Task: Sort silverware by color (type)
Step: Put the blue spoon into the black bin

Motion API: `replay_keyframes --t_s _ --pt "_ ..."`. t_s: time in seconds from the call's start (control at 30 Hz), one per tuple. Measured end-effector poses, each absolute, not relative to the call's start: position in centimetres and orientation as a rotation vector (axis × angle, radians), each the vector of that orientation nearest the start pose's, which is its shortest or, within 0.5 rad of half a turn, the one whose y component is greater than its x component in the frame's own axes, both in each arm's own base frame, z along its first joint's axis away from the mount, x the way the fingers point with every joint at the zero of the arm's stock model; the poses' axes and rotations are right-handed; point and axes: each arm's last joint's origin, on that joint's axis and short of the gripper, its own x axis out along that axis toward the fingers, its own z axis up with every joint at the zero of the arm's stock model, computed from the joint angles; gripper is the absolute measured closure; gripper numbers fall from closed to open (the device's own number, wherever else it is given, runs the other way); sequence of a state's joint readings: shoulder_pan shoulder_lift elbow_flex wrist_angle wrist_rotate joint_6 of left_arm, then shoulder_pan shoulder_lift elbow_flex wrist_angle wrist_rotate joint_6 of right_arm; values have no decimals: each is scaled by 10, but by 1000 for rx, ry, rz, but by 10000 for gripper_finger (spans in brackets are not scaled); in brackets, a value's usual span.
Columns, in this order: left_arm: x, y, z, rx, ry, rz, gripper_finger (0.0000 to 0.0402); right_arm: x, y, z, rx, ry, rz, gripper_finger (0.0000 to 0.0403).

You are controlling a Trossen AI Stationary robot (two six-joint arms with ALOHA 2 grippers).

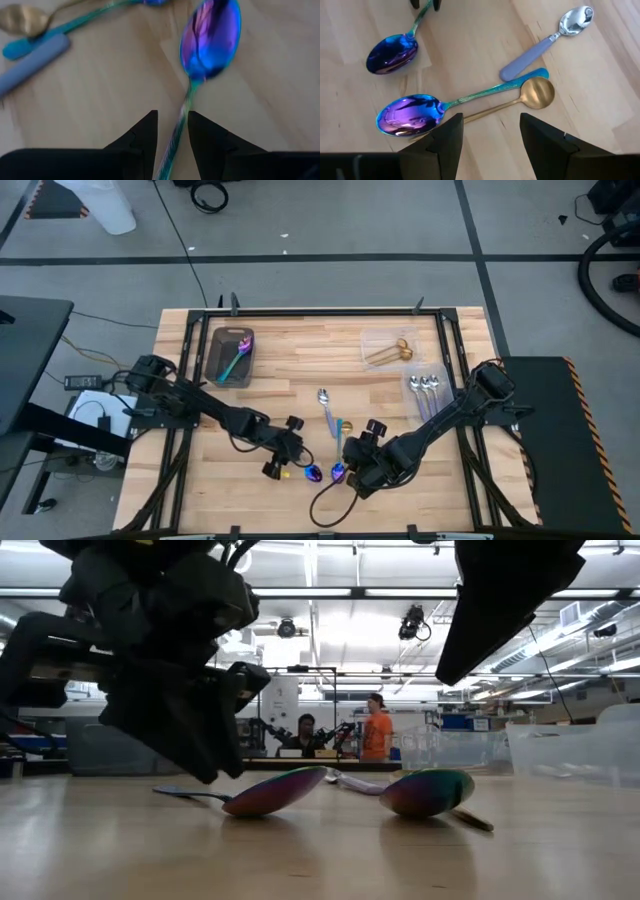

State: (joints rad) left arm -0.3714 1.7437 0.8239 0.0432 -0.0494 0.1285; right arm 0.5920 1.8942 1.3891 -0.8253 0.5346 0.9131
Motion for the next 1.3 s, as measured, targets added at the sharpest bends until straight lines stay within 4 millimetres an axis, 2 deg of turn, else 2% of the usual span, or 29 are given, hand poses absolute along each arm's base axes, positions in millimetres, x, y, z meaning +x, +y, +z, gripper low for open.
replay_keyframes --t_s 0.37,0.7,1.03,1.3 --pt "303 -118 116 335 889 -372 290 315 195 198 103 1008 -436 197" --pt "300 -117 113 343 931 -379 383 315 195 198 104 1006 -433 197" --pt "298 -119 116 350 925 -375 384 313 194 199 101 1014 -436 197" --pt "293 -116 137 335 888 -353 384 310 192 213 131 984 -425 197"
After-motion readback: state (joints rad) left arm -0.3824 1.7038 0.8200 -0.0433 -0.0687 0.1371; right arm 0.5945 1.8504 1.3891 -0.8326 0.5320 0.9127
